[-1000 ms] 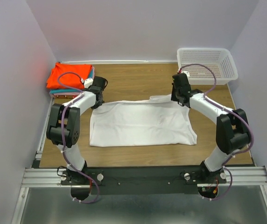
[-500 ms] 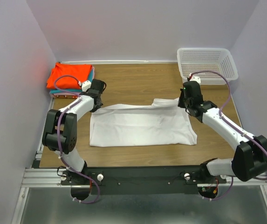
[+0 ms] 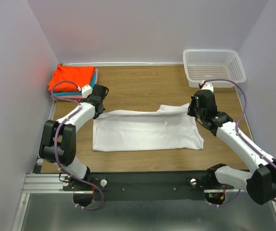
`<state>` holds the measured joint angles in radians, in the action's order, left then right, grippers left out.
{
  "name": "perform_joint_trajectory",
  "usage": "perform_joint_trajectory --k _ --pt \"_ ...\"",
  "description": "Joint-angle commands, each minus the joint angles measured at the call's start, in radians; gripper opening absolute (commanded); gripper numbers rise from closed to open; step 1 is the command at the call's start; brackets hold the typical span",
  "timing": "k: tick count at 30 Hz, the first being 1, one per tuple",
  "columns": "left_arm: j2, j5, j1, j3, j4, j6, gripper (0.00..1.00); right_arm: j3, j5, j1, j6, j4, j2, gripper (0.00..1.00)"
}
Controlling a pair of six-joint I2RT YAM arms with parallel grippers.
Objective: Fold and stack the t-shirts
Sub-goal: Fold the tshirt
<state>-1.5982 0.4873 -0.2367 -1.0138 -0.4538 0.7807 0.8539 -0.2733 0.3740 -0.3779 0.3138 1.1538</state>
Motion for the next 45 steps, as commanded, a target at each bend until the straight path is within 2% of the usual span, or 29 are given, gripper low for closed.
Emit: perform_joint_trajectory --k 1,11,14,17,19,20,21,22,23,25,27,30,33,39,45 --pt "0.058 0.062 -0.019 0.056 0.004 0.067 0.00 -0.052 0.039 0.006 -0.024 0.048 -0.049 0.01" --pt "0.067 0.071 -0.036 0.142 0.029 0.117 0.00 -0.179 0.155 0.006 -0.078 0.083 -0.134 0.00" --pt "0.075 0.071 -0.036 0.159 0.027 0.137 0.09 -0.216 0.203 0.006 -0.113 0.091 -0.151 0.01" --pt "0.095 0.079 -0.036 0.162 -0.003 0.158 0.24 -0.269 0.259 0.006 -0.163 0.099 -0.175 0.03" --pt "0.116 0.115 -0.036 0.153 -0.080 0.187 0.42 -0.303 0.267 0.005 -0.209 0.122 -0.209 0.09" --pt "0.125 0.128 -0.036 0.150 -0.110 0.204 0.59 -0.317 0.267 0.006 -0.223 0.128 -0.227 0.10" --pt "0.135 0.157 -0.036 0.146 -0.146 0.248 0.65 -0.328 0.298 0.006 -0.240 0.136 -0.242 0.13" --pt "0.151 0.165 -0.036 0.133 -0.181 0.268 0.79 -0.335 0.327 0.006 -0.254 0.143 -0.259 0.20" --pt "0.161 0.172 -0.036 0.127 -0.242 0.287 0.83 -0.354 0.347 0.005 -0.263 0.146 -0.296 0.26" --pt "0.191 0.186 -0.036 0.106 -0.310 0.331 0.91 -0.374 0.404 0.006 -0.286 0.156 -0.327 0.46" --pt "0.227 0.168 -0.038 0.086 -0.321 0.315 0.91 -0.378 0.428 0.006 -0.279 0.157 -0.370 0.51" --pt "0.262 0.101 -0.038 0.077 -0.251 0.243 0.92 -0.365 0.370 0.006 -0.263 0.157 -0.417 0.66" --pt "0.265 0.003 -0.044 0.058 -0.136 0.114 0.93 -0.323 0.312 0.005 -0.251 0.151 -0.405 1.00" --pt "0.131 -0.215 -0.101 0.001 0.055 -0.058 0.93 -0.273 0.353 0.006 -0.245 0.035 -0.260 1.00" --pt "-0.012 -0.234 -0.187 -0.062 0.066 -0.063 0.93 -0.248 0.369 0.005 -0.254 -0.058 -0.045 1.00"
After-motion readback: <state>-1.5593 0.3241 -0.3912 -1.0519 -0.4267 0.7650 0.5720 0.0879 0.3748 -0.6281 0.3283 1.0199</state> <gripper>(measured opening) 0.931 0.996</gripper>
